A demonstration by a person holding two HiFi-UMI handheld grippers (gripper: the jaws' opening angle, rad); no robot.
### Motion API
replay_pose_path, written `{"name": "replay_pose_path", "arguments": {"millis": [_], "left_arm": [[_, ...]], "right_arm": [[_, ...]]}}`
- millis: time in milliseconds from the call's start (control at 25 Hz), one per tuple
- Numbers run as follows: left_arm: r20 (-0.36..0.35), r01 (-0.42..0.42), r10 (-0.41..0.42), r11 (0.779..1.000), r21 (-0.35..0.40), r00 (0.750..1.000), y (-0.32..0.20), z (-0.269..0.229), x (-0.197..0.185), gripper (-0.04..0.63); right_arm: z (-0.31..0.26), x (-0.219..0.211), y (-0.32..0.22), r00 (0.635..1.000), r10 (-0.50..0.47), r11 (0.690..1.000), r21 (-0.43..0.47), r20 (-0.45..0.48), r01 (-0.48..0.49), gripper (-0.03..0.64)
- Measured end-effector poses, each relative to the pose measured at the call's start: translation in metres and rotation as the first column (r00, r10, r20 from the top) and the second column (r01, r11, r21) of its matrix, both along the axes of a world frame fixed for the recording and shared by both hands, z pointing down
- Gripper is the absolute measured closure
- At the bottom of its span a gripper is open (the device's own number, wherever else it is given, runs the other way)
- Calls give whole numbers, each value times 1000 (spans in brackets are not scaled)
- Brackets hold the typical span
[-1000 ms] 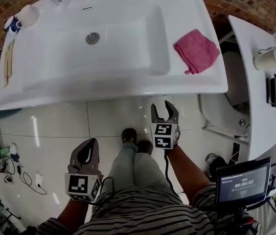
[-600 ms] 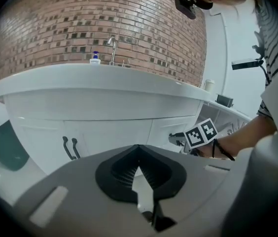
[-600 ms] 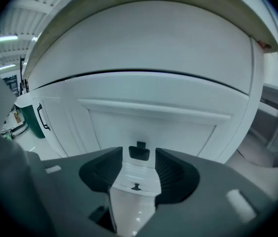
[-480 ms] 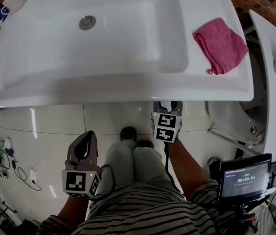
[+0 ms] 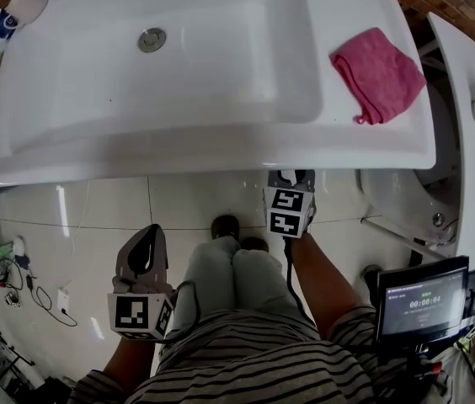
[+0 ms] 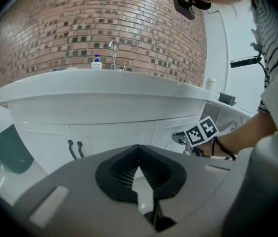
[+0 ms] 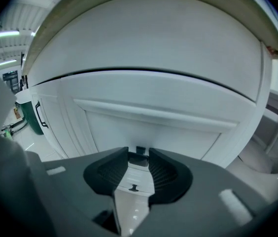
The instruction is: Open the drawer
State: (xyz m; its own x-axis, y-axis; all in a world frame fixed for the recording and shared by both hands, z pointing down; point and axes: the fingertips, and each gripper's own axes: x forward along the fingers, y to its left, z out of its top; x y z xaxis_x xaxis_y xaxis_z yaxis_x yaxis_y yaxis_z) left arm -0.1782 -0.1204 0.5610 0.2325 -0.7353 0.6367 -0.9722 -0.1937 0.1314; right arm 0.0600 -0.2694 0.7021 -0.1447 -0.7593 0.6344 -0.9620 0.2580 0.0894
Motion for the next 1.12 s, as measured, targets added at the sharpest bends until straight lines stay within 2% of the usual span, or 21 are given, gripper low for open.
{"name": "replay_pose_path", "arguments": {"millis": [240, 720, 920, 1120], "left_arm": [[-7, 6, -6, 998, 57, 1000, 6, -11, 3, 583], [1, -34, 34, 998, 48, 999, 42, -56, 14, 583], [-7, -44, 44, 999, 27, 999, 58, -62, 23, 583], [-4, -56, 57, 997, 53, 998, 63, -73, 32, 583]], "right_arm": [[2, 1, 15, 1000, -6, 999, -48, 3, 6, 488], [7, 9, 131, 999, -41, 970, -240, -21, 34, 491], [7, 11, 170, 998, -65, 953, -299, -22, 56, 492], [8, 12, 203, 995, -94, 941, -329, -19, 83, 495]]}}
